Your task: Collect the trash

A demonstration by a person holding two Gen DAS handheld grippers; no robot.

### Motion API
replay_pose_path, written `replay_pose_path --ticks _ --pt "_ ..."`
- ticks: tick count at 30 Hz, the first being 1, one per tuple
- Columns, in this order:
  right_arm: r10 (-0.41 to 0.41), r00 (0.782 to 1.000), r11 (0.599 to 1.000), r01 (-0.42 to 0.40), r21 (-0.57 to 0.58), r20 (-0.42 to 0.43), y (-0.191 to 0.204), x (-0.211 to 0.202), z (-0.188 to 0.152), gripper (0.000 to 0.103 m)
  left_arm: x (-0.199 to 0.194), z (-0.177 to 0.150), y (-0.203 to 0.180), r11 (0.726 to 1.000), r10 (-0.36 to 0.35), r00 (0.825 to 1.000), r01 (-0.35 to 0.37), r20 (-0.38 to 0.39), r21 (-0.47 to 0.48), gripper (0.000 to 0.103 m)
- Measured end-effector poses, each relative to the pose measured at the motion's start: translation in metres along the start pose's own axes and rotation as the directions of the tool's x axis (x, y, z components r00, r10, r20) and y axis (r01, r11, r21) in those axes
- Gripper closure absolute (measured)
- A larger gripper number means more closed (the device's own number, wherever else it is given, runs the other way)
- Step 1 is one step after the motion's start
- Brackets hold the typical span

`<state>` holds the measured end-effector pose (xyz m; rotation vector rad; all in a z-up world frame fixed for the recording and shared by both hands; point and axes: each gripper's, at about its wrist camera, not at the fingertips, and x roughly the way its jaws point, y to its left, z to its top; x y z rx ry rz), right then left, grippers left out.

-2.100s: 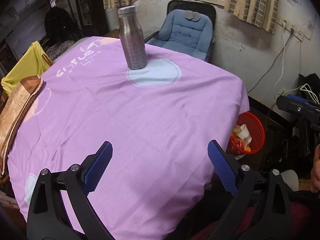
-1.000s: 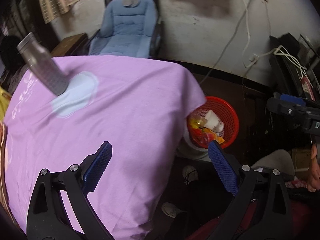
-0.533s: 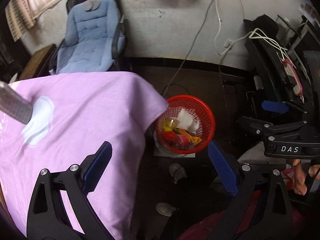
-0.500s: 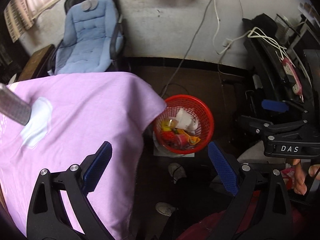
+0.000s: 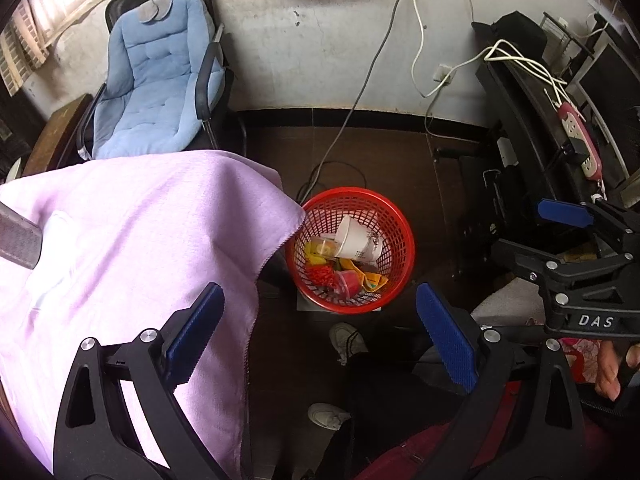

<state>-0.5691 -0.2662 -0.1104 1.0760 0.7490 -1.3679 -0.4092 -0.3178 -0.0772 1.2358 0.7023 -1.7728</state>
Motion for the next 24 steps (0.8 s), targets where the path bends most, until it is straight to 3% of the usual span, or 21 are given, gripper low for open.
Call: replay_pose_path --ticks 24 --pt "-0.009 1.000 1.000 0.009 -0.020 0.000 0.0043 -0.0041 -0.0007 0.015 0.0005 0.0018 0.0052 0.999 0.032 0.999 -0.032 0.006 -0.008 0.010"
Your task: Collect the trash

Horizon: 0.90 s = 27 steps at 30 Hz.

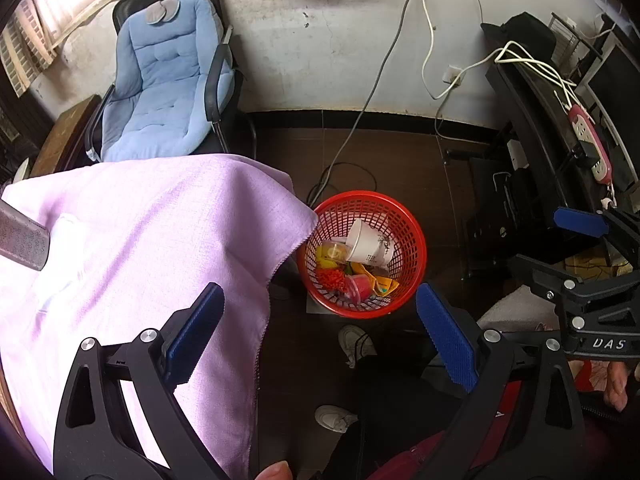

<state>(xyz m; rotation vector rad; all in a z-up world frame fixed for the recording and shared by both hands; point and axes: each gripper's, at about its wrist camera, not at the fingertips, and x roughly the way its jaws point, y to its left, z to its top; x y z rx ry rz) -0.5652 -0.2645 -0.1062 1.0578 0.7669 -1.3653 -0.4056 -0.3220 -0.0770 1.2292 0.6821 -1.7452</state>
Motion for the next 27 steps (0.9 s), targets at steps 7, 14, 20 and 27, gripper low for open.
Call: replay_pose_path --ticks 7,14,20,27 --pt "-0.005 1.000 1.000 0.005 -0.007 0.001 0.0011 -0.0021 -0.0015 0.015 0.0003 0.0015 -0.0008 1.000 -0.002 1.000 0.002 0.002 0.008 0.010" --pt "-0.008 1.000 1.000 0.008 -0.013 0.003 0.0025 -0.0032 -0.0018 0.015 0.0005 0.0028 -0.0009 1.000 0.000 1.000 0.000 0.005 0.012 0.010" --pt "-0.007 1.000 1.000 0.007 -0.013 0.002 0.0025 -0.0030 -0.0015 0.015 0.0005 0.0026 -0.0010 1.000 -0.001 1.000 0.001 0.005 0.014 0.010" --pt "-0.009 1.000 1.000 0.009 -0.017 -0.002 0.0032 -0.0029 -0.0020 0.015 0.0010 0.0027 -0.0005 1.000 -0.003 1.000 0.003 0.005 0.015 0.010"
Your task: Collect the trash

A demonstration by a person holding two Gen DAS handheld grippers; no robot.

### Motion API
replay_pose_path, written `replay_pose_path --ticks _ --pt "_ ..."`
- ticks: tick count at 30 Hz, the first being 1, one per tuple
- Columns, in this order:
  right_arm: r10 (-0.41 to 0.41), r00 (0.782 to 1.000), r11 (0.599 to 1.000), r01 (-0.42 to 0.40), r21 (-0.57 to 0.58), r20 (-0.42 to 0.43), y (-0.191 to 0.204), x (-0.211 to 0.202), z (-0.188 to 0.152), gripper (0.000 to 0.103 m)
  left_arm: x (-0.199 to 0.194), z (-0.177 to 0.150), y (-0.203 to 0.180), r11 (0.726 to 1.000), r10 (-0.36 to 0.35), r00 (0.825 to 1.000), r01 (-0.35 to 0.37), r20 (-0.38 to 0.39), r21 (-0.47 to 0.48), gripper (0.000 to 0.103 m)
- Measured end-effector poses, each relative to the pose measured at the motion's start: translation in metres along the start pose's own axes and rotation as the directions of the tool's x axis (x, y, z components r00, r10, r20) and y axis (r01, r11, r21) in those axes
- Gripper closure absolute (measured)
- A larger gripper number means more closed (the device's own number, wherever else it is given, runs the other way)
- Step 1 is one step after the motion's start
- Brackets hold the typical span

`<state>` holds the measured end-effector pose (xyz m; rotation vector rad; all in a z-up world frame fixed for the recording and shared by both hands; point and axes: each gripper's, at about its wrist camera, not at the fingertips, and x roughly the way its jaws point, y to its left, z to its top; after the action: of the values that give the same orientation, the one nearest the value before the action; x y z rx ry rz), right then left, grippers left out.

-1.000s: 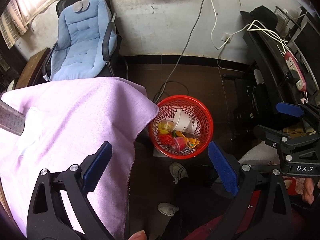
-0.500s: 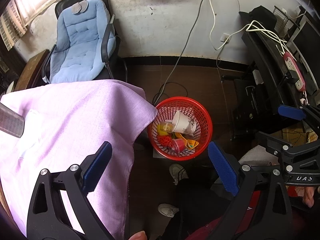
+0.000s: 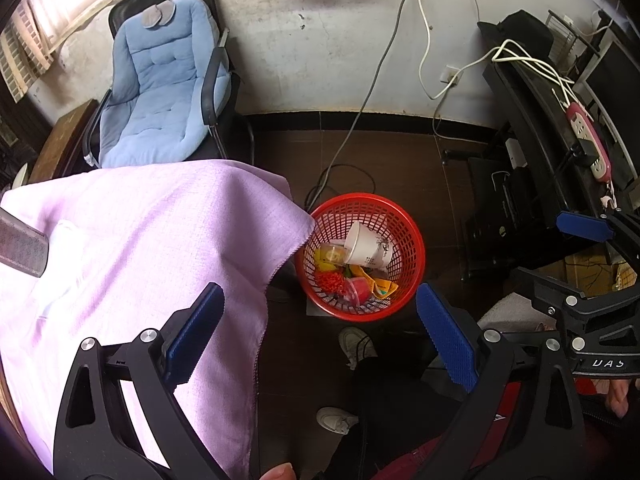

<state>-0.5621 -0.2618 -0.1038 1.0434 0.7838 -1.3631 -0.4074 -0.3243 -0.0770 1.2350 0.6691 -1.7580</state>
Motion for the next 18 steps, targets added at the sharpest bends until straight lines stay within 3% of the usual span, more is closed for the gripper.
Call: replay_pose_path --ticks 18 --pt "-0.005 1.000 1.000 0.005 0.008 -0.001 -0.0010 0.0008 -0.0005 0.015 0.0042 0.0008 -0.0001 1.000 -0.005 1.000 0.005 -0.002 0.010 0.010"
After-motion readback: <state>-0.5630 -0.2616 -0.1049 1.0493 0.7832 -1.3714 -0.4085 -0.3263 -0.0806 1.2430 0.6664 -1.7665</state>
